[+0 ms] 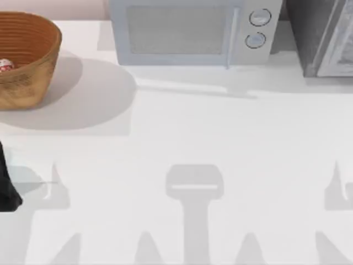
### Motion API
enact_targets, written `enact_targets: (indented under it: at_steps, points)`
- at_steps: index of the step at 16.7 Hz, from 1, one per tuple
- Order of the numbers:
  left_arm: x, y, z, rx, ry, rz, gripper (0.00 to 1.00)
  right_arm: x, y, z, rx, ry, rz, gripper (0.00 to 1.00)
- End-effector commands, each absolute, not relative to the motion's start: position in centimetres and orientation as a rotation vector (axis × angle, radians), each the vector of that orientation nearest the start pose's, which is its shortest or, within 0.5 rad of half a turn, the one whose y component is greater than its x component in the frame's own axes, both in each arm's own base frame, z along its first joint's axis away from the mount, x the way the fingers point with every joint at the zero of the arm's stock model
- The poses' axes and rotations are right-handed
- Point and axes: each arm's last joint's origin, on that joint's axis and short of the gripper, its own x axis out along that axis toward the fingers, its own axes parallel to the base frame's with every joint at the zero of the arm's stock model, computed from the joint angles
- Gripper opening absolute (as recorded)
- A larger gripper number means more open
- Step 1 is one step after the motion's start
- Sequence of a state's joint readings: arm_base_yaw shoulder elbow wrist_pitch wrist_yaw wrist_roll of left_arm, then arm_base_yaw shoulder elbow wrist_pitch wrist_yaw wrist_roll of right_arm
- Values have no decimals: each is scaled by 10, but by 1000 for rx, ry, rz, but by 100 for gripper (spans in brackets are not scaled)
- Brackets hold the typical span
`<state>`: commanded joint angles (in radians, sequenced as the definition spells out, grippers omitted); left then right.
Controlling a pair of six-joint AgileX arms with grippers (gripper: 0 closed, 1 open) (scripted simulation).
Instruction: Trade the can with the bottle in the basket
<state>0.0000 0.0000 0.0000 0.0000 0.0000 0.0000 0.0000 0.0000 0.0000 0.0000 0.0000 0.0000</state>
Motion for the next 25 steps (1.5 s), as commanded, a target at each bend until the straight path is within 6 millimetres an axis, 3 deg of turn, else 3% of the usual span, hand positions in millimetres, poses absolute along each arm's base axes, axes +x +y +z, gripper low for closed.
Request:
enact_targets:
  at_steps: [3, 6, 10, 13, 16, 19, 22, 25]
  points:
    - [106, -1, 161, 0, 8, 2, 100, 106, -1, 160, 0, 0, 0, 100]
    - [107, 1, 175, 0, 74, 18, 100, 106, -1, 160, 0, 0, 0, 100]
    - [120, 5, 219, -1, 226, 38, 100, 106, -1, 160, 0, 0, 0, 100]
    - [144, 11, 261, -6, 367, 46, 100, 106, -1, 160, 0, 0, 0, 100]
    - [187, 21, 300, -18, 526, 44, 100, 106, -1, 160, 0, 0, 0, 100]
    - [245, 36, 325, -39, 698, 32, 100, 106, -1, 160, 0, 0, 0, 100]
    - [311, 55, 327, -68, 874, 6, 100, 106, -1, 160, 0, 0, 0, 100]
    - [375, 74, 307, -102, 1040, -33, 100, 106, -1, 160, 0, 0, 0, 100]
